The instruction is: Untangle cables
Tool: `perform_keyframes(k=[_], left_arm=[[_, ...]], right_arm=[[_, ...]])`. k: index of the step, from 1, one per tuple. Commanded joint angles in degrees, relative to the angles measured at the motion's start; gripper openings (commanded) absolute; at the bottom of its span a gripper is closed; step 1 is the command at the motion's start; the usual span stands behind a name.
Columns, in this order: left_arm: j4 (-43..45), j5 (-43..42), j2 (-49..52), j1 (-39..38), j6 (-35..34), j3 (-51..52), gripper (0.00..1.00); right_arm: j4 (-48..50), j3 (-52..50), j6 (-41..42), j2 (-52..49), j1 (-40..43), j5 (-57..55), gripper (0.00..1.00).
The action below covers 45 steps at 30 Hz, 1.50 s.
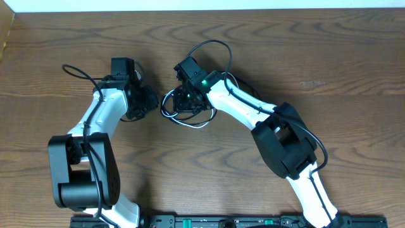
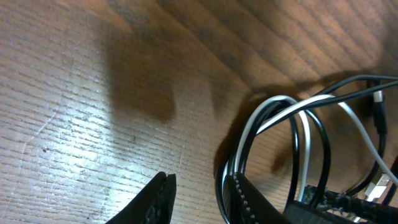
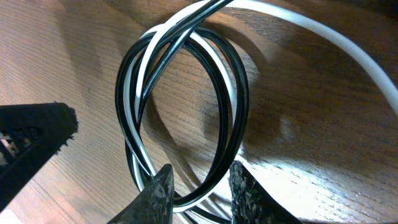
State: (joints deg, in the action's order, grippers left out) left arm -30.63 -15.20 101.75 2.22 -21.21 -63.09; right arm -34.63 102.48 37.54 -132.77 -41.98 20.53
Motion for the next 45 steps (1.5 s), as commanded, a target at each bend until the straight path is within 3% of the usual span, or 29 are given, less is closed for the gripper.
perform_keyframes(k=[1,6,27,33,45], left_arm=[[0.3,-0.9,1.3,0.1,-0.6,1.1,0.31],[0.4,-0.9,2.0,0.0,-3.2,1.1,0.31],[5.1,-3.5,3.9,-2.6,-3.1,1.8,0.3],[6.4,-8.8,3.9,-2.6,-1.8,1.8,0.3],[6.6,-4.7,5.4,-2.6,-3.3,3.1,0.24]], right_arm=[[0.2,-0.3,1.0,-1.4,-0.3,-0.9,0.26],[0.2,-0.3,1.0,-1.4,-0.3,-0.9,0.26],[0.2,-0.3,1.0,-1.4,-0.3,-1.1,0.24],[0.2,-0.3,1.0,-1.4,-0.4,-1.1,0.24],[0.1,-0.3,1.0,-1.4,-0.5,-2.0,0.23]])
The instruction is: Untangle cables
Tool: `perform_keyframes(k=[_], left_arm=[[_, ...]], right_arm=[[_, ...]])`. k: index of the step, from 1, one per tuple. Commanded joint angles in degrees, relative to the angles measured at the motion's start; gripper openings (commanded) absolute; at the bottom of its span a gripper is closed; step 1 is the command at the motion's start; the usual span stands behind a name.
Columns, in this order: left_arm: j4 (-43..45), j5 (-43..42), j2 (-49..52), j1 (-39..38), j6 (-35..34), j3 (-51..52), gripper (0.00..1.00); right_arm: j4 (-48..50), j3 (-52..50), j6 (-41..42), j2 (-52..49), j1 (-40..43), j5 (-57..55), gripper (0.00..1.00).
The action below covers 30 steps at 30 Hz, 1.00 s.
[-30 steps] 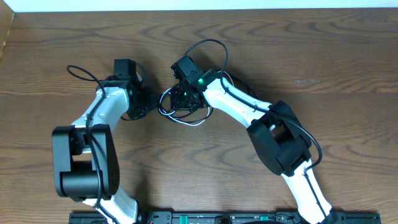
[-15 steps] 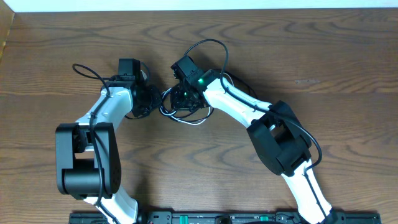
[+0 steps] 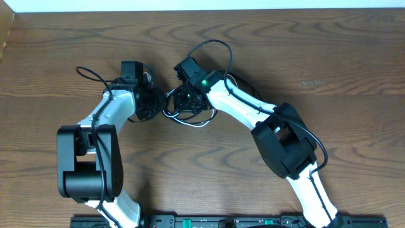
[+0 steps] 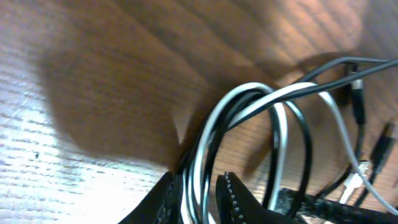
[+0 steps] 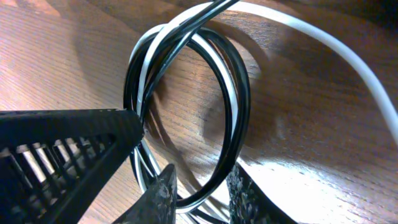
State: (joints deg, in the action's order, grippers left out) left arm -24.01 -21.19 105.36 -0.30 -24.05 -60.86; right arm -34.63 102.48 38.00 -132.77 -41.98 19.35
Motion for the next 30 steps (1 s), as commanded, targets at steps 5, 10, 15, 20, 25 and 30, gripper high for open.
perform_keyframes(k=[5,10,15,20,25,30], left_arm=[[0.4,1.3,3.3,-0.1,-1.6,0.9,0.24],[0.8,1.3,3.3,-0.1,-1.6,0.9,0.1],[1.2,1.3,3.3,0.0,-1.6,0.9,0.11],[1.5,1.0,3.3,-0.1,-1.6,0.9,0.11],[1.9,0.7,3.3,-0.1,-1.6,0.9,0.11],[1.9,-0.1,3.3,0.0,-1.6,0.9,0.11]], right_arm=[[0.1,-0.3,0.5,-1.4,-0.5,-0.8,0.22],[-0.2,-0.3,0.5,-1.4,-0.5,-0.8,0.19],[-0.3,-0.3,0.5,-1.4,-0.5,-0.8,0.21],[-0.3,-0.3,0.5,-1.4,-0.5,-0.8,0.26],[-0.5,-0.4,0.5,-1.4,-1.2,-0.9,0.27],[-0.2,-1.1,1.1,-1.4,-2.1,-2.0,0.28]])
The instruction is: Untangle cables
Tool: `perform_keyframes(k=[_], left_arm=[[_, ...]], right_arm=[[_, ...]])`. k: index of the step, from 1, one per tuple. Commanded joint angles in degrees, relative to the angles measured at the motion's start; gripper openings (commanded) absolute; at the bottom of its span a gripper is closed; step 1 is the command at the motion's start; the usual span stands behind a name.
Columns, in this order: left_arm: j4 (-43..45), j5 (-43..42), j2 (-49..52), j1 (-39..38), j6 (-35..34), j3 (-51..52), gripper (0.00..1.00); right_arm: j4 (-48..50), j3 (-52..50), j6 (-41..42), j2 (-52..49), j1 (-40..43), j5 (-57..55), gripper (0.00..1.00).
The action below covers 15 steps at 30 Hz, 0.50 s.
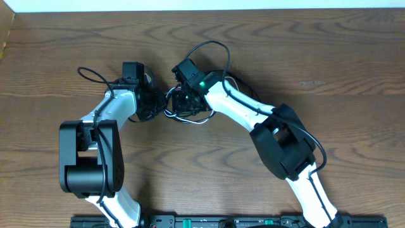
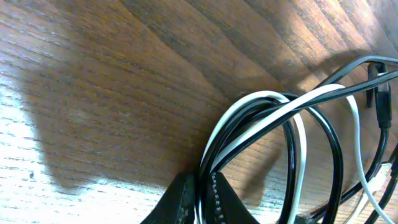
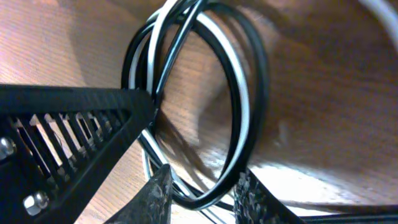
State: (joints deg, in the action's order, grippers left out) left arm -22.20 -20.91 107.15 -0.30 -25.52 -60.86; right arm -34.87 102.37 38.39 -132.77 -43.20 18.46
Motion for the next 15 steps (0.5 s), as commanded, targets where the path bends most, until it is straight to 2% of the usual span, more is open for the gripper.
perform_keyframes(k=[1,8,15], left_arm=[[0.1,-1.1,1.5,0.0,-0.1,0.9,0.1],[0.1,-3.1,1.5,0.0,-0.1,0.9,0.07],[0.1,-8.2,1.4,0.3,2.7,0.1,0.07]], right_arm=[[0.0,-1.0,0.8,-1.4,-1.1,-1.4,0.28],[1.2,-2.5,1.1,-1.4,-1.2,-3.5,0.24],[2.6,-5.3,1.4,-1.4,-0.9,-6.1,0.07]])
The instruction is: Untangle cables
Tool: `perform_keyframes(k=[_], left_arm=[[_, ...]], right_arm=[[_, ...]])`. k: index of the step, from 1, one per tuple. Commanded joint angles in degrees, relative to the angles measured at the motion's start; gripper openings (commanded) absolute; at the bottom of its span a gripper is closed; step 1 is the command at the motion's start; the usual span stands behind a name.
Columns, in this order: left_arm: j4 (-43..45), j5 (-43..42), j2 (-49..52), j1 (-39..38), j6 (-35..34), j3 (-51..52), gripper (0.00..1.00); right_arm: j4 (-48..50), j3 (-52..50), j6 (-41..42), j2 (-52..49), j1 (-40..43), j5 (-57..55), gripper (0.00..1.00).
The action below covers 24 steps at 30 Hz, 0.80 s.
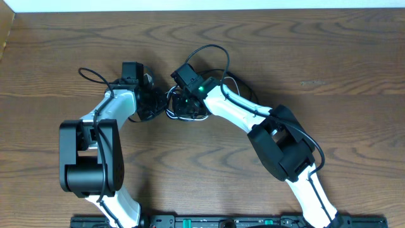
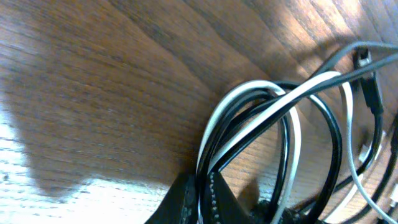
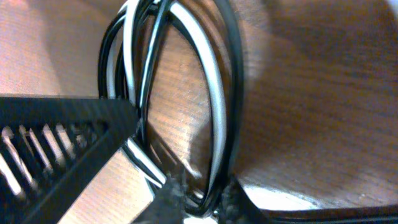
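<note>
A tangle of black and white cables lies at the table's middle, looped into a coil. My left gripper is shut on the coil's left strands; overhead it sits at the bundle's left side. My right gripper has the coil's black and white strands pinched between its narrowed fingers, at the bundle's right side. The left finger's lattice fills the right wrist view's left side. Thin cable ends with plugs trail off to the right.
A brown wooden table carries everything. Each arm's own black lead arcs over it, one by the left arm and one above the right arm. A box edge shows at the far left.
My right gripper's fingers have narrowed onto the coil strands that they straddled. The right wrist has shifted slightly left toward the left gripper. My left gripper keeps its hold.
At first my left gripper was shut and empty left of the coil, while the right straddled the coil's near end. Then the left stood open around the coil's left strands, then shut on them. Now both grippers hold the coil, close together.
</note>
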State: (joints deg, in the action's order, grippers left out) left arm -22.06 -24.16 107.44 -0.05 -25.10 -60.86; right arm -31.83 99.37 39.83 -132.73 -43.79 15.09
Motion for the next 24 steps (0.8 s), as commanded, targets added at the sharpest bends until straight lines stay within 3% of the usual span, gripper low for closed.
perform_keyframes(k=[1,12,24], left_arm=[[-0.1,-6.3,1.1,0.3,3.2,-0.1,0.07],[-1.0,-18.1,1.1,8.8,6.2,-0.2,0.07],[-3.1,-18.7,1.1,16.0,6.4,-0.2,0.07]], right_arm=[[-0.6,-2.5,-0.1,-1.5,-0.3,-3.8,0.04],[-2.1,-2.5,-6.3,-1.5,-0.3,-8.1,0.01],[-4.0,-2.5,-8.3,-1.5,0.0,-15.0,0.01]])
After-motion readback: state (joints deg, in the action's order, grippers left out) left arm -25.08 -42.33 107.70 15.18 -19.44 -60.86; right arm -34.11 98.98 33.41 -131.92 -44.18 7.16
